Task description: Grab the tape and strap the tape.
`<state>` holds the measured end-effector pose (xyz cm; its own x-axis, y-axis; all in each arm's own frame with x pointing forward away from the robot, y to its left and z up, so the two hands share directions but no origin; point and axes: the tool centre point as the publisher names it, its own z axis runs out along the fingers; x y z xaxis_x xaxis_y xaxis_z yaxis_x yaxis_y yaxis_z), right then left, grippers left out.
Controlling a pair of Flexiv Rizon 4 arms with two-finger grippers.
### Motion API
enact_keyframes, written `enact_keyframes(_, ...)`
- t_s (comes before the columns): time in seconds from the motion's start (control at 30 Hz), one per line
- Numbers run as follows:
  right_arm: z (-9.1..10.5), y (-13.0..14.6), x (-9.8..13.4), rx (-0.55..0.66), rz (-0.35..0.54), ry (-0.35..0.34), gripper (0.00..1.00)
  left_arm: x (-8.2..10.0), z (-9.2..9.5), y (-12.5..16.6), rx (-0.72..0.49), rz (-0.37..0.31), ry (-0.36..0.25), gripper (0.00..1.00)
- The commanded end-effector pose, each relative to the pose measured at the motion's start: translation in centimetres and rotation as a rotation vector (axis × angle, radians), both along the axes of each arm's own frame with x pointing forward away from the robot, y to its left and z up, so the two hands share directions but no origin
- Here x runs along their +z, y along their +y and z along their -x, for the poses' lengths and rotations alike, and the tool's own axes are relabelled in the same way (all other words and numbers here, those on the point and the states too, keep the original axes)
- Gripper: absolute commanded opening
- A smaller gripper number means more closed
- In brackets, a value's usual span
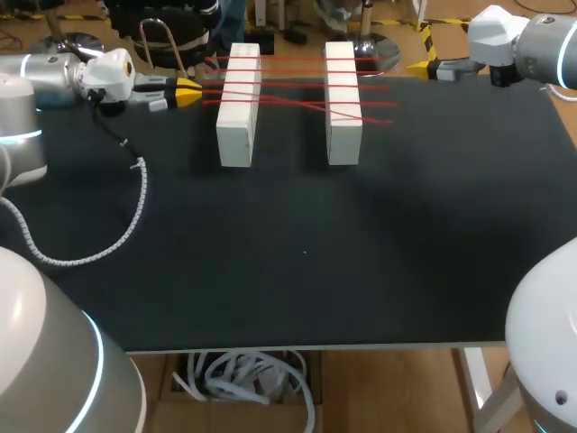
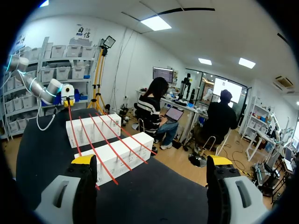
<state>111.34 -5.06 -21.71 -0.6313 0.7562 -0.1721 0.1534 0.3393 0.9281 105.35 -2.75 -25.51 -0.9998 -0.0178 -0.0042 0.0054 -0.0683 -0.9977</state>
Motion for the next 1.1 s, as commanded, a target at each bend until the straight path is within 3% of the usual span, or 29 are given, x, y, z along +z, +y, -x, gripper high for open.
enact_keyframes(0.03,0.0,0.0,0.0,0.001,0.002,0.001,1.0,1.5,1.0,-1.3,0.048,-0.006,0.0,0.0)
enact_keyframes(0.13,0.0,0.0,0.0,0.001,0.002,0.001,1.0,2.7,1.1,-2.3,0.046,0.013,-0.007,0.0)
enact_keyframes(0.27,0.0,0.0,0.0,0.001,0.002,0.001,1.0,4.7,1.6,-3.4,-0.025,0.109,-0.043,0.0)
enact_keyframes(0.43,0.0,0.0,0.0,0.001,0.002,0.001,1.0,6.4,1.4,-5.0,-0.025,0.102,-0.073,0.0)
enact_keyframes(0.77,0.0,0.0,0.0,0.001,0.002,0.001,1.0,8.5,0.4,-6.8,0.01,0.233,0.027,0.0)
enact_keyframes(0.97,0.0,0.0,0.0,0.001,0.002,0.001,1.0,9.1,0.2,-7.1,0.017,0.259,0.069,0.0)
enact_keyframes(1.1,0.0,0.0,0.0,0.001,0.002,0.001,1.0,9.7,-0.2,-7.0,0.07,0.311,0.099,0.0)
